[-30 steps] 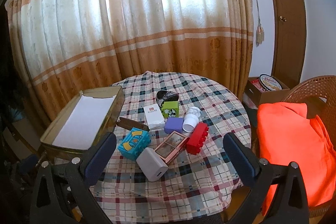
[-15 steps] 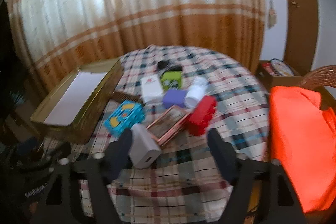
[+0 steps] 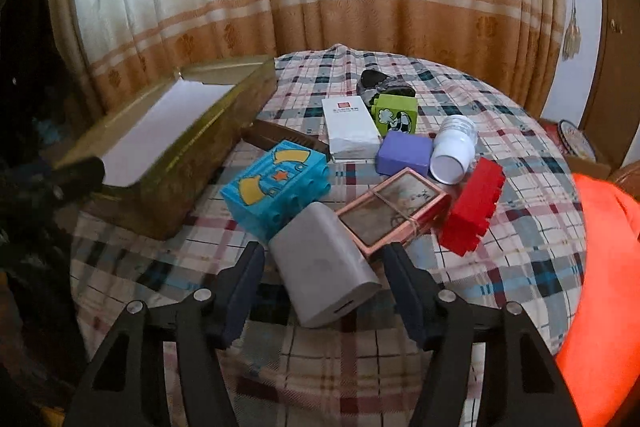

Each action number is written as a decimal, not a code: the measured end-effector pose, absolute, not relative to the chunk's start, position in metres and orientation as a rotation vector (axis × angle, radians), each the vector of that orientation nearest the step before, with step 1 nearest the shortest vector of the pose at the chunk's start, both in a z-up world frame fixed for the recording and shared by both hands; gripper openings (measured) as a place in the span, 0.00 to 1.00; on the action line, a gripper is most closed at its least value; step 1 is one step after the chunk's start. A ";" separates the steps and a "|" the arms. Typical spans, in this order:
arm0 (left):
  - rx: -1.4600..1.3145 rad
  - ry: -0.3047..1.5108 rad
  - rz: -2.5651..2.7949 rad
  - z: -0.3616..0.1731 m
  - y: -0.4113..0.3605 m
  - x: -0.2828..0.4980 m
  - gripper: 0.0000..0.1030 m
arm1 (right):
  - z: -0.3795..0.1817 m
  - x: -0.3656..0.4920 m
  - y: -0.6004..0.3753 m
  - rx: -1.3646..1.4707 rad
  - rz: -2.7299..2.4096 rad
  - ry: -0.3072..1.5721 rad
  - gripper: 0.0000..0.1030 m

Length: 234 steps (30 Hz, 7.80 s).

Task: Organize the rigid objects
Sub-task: 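Grasp the white power bank with the right gripper, then grasp the blue lego block with the left gripper while the right lifts the power bank, then lower the blue block and power bank into the tin tray and open both grippers, then grasp the red lego block with the right gripper, then grasp the copper picture-frame box with the left gripper while the right holds the red block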

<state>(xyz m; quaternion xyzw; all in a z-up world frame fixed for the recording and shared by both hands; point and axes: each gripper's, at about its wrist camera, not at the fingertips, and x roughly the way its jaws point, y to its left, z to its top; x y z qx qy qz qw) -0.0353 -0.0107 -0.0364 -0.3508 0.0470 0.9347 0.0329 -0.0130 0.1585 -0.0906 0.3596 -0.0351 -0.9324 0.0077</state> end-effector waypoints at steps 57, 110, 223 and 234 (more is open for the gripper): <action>-1.154 0.147 2.578 -0.035 0.077 -0.091 0.42 | -0.099 -0.004 0.229 1.138 -2.684 -0.542 0.24; -1.247 -0.079 2.877 -0.055 -0.082 -0.130 0.42 | -0.059 -0.131 0.066 0.972 -2.703 -0.188 0.25; -1.152 0.270 2.415 -0.064 0.154 -0.065 0.90 | -0.051 0.008 0.295 0.898 -3.103 -0.468 0.30; -1.291 0.340 2.295 -0.091 0.183 -0.079 0.75 | -0.054 0.014 0.305 0.924 -3.108 -0.517 0.30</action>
